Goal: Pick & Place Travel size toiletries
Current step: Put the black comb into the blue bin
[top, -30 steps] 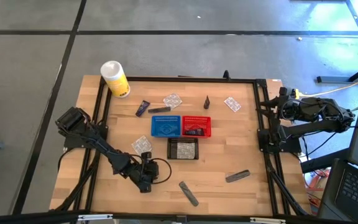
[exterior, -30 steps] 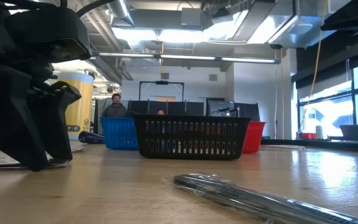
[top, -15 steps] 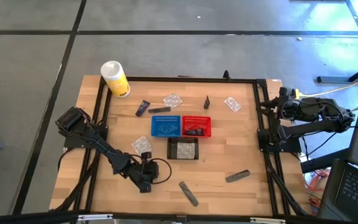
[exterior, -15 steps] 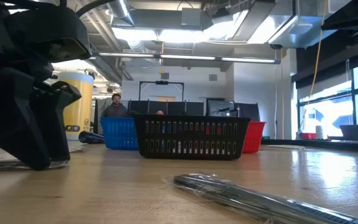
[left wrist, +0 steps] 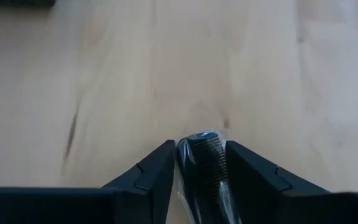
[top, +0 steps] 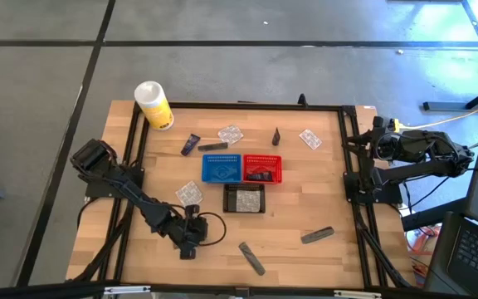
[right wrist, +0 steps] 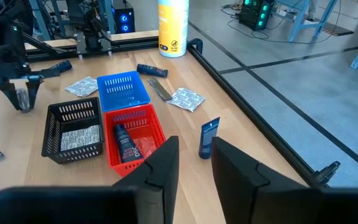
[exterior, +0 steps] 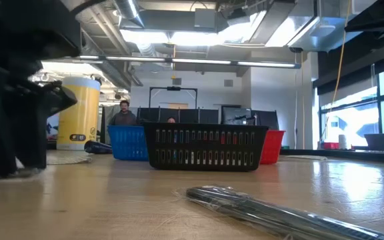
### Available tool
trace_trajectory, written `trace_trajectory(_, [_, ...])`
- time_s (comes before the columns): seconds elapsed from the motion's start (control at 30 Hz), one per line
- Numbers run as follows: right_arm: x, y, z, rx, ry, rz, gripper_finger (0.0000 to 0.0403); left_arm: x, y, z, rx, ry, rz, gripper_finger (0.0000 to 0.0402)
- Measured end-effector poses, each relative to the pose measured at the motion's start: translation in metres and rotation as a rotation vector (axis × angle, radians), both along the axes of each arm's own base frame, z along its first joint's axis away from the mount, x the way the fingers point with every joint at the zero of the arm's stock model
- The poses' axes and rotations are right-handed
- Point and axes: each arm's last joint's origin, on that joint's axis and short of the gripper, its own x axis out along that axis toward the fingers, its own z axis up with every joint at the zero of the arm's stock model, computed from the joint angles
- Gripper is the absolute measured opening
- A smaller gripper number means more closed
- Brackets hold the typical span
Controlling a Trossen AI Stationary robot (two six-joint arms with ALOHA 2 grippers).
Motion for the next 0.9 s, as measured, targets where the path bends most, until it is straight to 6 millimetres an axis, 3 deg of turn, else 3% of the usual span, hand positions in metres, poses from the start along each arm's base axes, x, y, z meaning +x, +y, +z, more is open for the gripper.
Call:
trace_trajectory(0.4, [0.0, 0.0, 0.0, 0.0, 0.0, 0.0, 0.0087, 0.002, 0.009, 0.014, 0.042, -0.045, 0.005, 0.0138])
trace_trajectory(0.9, [0.0, 0.0, 0.0, 0.0, 0.0, 0.0, 0.0122, 0.013, 0.03, 0.013, 0.065, -0.008, 0.004, 0.0129])
